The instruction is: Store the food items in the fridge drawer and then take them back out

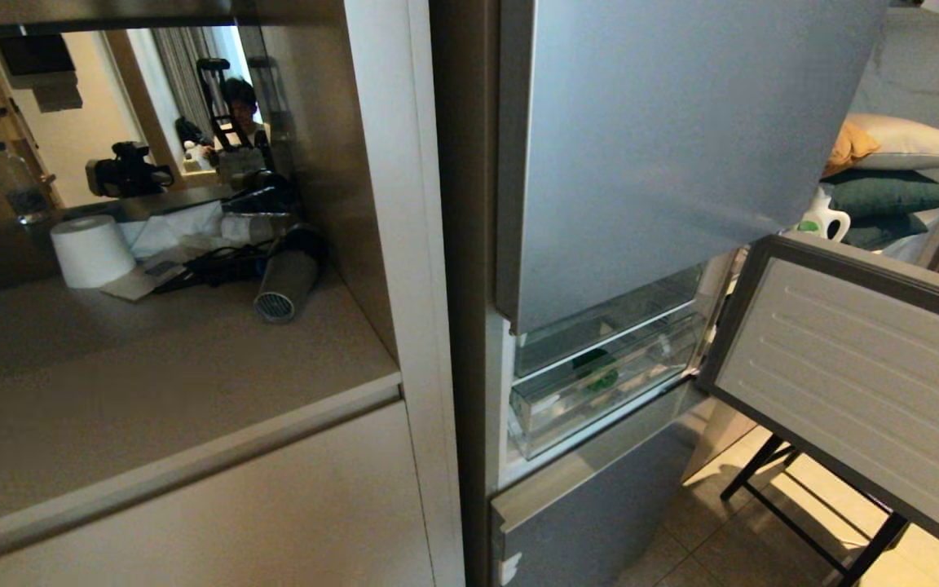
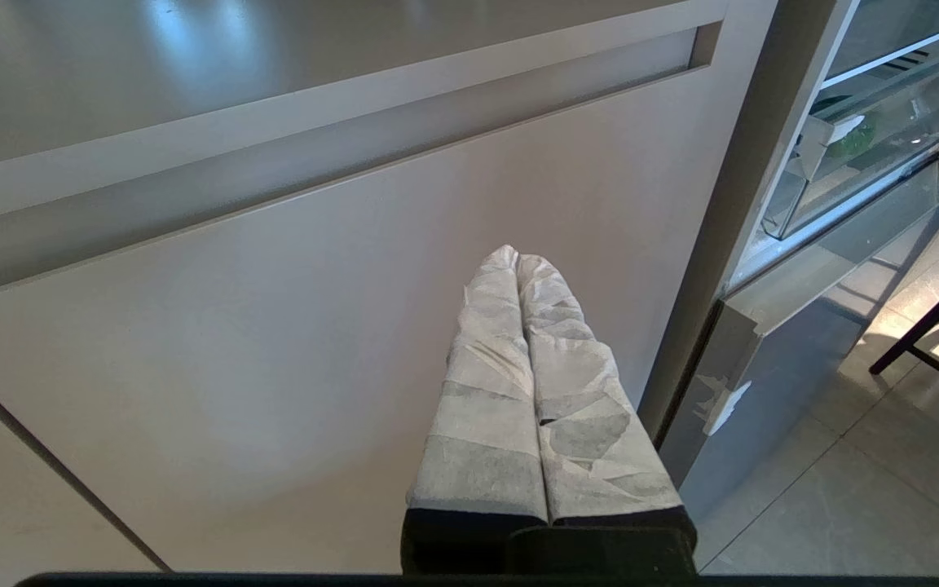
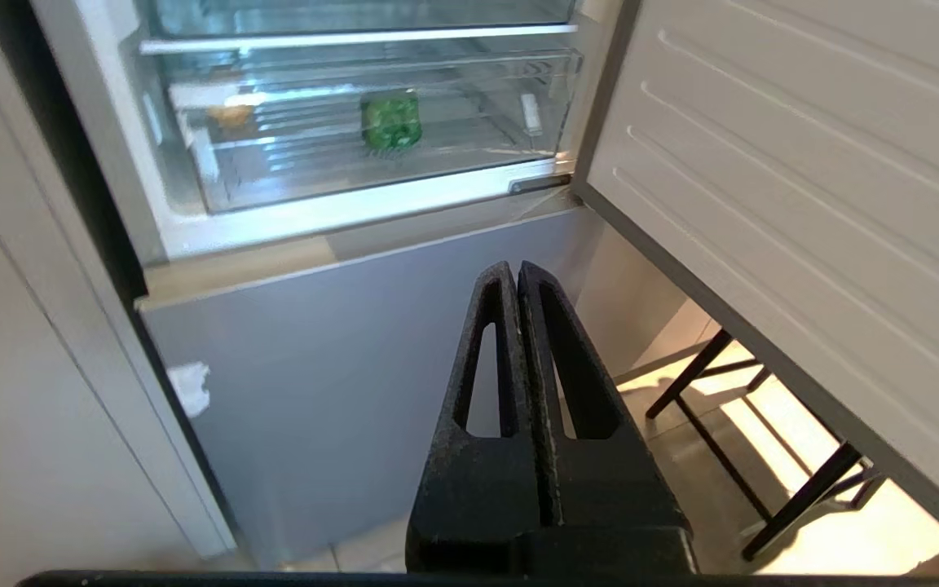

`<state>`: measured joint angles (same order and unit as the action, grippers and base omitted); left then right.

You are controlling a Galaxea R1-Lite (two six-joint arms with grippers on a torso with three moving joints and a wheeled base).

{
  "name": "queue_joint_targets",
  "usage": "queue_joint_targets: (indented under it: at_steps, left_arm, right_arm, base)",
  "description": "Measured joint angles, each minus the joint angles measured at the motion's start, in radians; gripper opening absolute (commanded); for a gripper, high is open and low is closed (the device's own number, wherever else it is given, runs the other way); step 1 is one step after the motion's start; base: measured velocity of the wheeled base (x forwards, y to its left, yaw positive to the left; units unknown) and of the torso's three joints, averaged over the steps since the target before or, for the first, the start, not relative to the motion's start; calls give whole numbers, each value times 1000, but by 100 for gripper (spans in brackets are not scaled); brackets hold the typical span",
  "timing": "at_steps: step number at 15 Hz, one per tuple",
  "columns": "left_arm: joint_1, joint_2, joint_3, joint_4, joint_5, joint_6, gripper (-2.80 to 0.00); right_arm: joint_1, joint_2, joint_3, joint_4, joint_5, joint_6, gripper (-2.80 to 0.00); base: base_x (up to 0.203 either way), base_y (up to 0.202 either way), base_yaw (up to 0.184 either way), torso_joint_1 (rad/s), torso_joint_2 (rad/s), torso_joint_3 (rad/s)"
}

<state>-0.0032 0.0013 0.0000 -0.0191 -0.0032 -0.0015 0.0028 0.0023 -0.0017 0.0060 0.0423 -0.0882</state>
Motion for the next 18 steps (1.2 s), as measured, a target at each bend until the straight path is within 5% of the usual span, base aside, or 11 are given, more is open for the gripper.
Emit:
queue_joint_targets:
  at_steps: [13, 18]
  left_arm:
    - [0, 0, 0, 1, -1, 5, -280]
    - [1, 0, 0, 1, -1, 5, -280]
  right_arm:
    - [0, -4, 0, 4, -18, 31, -280]
    - [1, -4, 0, 2, -20, 40, -280]
  base:
    - [0, 0, 0, 0, 0, 0]
    - [1, -145, 4, 3, 2, 1]
